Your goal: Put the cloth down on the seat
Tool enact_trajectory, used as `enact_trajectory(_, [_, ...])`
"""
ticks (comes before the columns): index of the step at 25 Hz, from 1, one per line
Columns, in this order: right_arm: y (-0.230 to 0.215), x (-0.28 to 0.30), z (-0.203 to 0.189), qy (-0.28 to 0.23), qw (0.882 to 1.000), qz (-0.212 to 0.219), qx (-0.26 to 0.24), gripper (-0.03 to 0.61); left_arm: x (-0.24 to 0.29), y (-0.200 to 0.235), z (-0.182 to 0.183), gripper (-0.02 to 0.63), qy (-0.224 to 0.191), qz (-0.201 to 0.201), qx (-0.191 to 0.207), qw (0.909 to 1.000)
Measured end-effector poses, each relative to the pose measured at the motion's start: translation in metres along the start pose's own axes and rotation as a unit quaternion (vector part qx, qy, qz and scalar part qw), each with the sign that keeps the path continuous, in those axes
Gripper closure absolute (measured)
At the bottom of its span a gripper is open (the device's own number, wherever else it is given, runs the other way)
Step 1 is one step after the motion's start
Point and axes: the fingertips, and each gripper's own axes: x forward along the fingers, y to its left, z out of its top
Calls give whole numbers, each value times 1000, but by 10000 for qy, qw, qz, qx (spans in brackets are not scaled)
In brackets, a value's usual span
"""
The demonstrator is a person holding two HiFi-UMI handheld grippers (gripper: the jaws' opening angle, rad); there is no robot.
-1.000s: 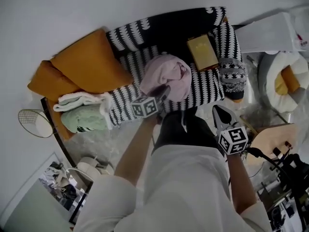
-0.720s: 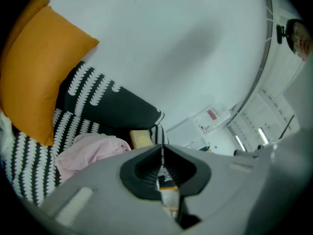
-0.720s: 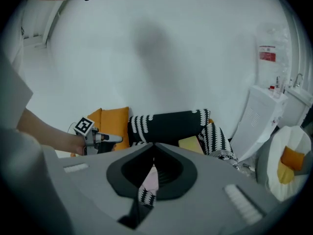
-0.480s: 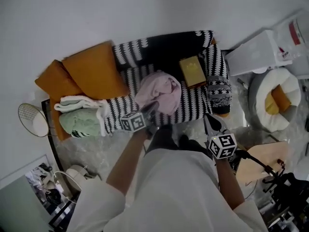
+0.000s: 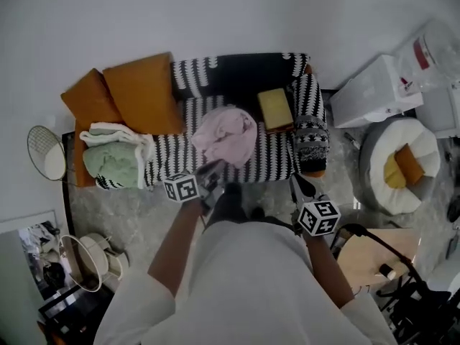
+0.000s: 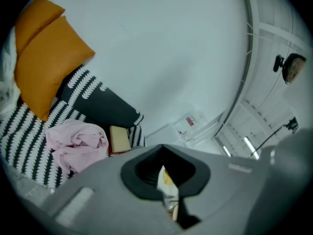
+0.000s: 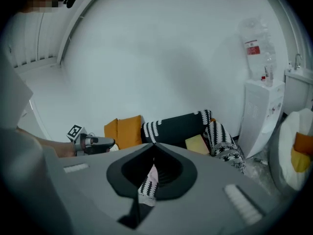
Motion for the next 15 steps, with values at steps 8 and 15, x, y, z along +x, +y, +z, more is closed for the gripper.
enact_trajectory(8, [1, -84, -38, -205, 9994, 206, -171, 575, -66, -63, -53, 614, -865, 94, 130, 9961])
enact_trajectory(15, [13, -134, -67, -169, 9973, 391, -606, 575, -108, -125, -104, 614, -1140, 144, 733, 9907])
